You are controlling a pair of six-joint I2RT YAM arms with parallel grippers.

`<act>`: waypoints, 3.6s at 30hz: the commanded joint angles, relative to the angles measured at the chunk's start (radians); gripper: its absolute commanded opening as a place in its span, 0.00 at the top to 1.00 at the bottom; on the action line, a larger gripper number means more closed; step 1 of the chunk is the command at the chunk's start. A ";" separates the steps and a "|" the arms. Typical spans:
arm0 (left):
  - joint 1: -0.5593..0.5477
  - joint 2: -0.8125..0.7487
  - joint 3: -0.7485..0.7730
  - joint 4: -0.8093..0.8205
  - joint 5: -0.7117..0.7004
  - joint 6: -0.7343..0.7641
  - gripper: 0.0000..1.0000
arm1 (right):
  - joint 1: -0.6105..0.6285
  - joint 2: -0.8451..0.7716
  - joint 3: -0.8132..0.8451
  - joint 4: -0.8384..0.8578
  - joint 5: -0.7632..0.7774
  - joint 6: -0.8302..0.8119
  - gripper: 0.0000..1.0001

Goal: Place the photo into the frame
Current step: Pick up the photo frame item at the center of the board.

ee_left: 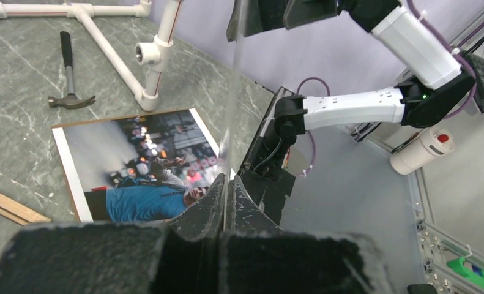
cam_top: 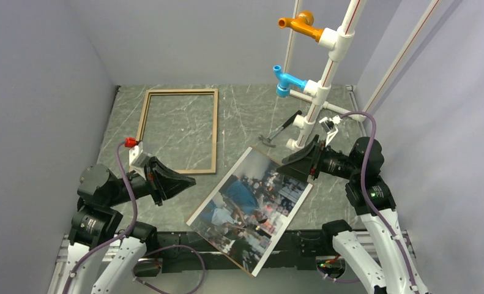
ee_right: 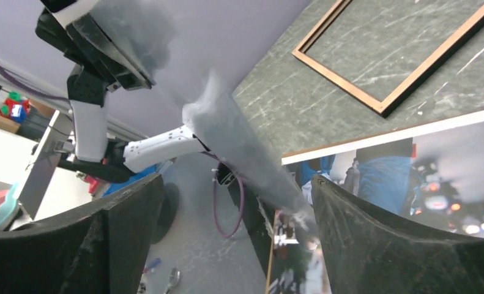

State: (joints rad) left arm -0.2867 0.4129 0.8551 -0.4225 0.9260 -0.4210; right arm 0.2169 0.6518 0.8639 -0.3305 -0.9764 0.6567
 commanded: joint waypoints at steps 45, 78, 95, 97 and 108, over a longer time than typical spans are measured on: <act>-0.002 0.090 0.234 0.354 -0.002 -0.268 1.00 | 0.002 -0.098 -0.293 1.194 -0.237 0.474 0.07; -0.002 0.057 0.106 0.500 -0.167 -0.344 1.00 | 0.247 -0.016 -0.462 1.243 0.000 0.416 0.48; -0.002 -0.004 0.055 0.438 -0.340 -0.333 1.00 | 0.308 -0.004 -0.517 1.310 0.098 0.450 0.65; -0.002 -0.005 0.049 0.441 -0.344 -0.335 1.00 | 0.322 0.007 -0.513 1.318 0.103 0.450 0.65; -0.002 -0.010 0.045 0.412 -0.365 -0.319 1.00 | 0.360 0.010 -0.493 1.244 0.122 0.407 0.98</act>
State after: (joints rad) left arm -0.2878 0.4114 0.9024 -0.0284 0.6018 -0.7483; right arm 0.5667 0.6853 0.3351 0.9215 -0.8726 1.1027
